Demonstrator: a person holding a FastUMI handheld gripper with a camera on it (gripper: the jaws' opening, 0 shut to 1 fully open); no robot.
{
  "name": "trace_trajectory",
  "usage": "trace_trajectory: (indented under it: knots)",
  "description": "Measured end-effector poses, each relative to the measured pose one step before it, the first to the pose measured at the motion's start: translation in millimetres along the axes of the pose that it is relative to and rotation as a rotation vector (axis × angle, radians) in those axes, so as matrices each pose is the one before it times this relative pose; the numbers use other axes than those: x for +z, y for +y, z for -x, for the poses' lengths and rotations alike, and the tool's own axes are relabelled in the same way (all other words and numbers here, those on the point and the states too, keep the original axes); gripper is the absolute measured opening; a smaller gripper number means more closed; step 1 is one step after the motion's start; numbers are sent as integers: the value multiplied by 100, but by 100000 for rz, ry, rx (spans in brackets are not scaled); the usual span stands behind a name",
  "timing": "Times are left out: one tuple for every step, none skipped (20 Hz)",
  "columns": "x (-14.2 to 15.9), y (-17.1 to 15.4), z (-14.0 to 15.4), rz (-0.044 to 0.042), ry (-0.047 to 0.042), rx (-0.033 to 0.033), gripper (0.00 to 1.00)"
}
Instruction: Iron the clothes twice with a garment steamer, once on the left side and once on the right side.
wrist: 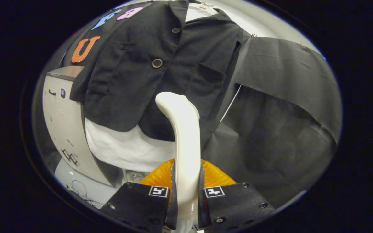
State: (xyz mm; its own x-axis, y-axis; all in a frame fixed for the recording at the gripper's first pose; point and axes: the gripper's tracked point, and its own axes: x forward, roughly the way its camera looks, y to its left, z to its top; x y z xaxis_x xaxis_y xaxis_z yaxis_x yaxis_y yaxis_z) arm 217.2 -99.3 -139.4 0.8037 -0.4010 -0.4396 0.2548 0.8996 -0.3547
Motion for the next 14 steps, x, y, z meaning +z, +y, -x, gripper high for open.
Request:
trace_trajectory:
  knots:
    - [-445, 162, -1, 413, 674, 101, 27]
    - [-417, 54, 41, 620, 787, 123, 27]
    - [-492, 153, 4, 527, 682, 84, 27]
    - [-538, 317, -2, 594, 913, 363, 27]
    - [-675, 366, 64, 481, 1143, 802, 27]
    - [-548, 415, 123, 557, 1133, 586, 27]
    - [-536, 296, -7, 640, 805, 411, 27]
    - [-418, 349, 113, 598, 555, 340, 27]
    - [-466, 352, 154, 495, 727, 655, 27]
    - [-493, 325, 49, 205, 752, 471, 27]
    - [-409, 220, 131, 8, 729, 155, 27]
    - [-515, 114, 259, -182, 910, 11, 27]
    - [-274, 89, 162, -340, 530, -3, 27]
    - [-150, 5, 286, -384, 370, -111, 27]
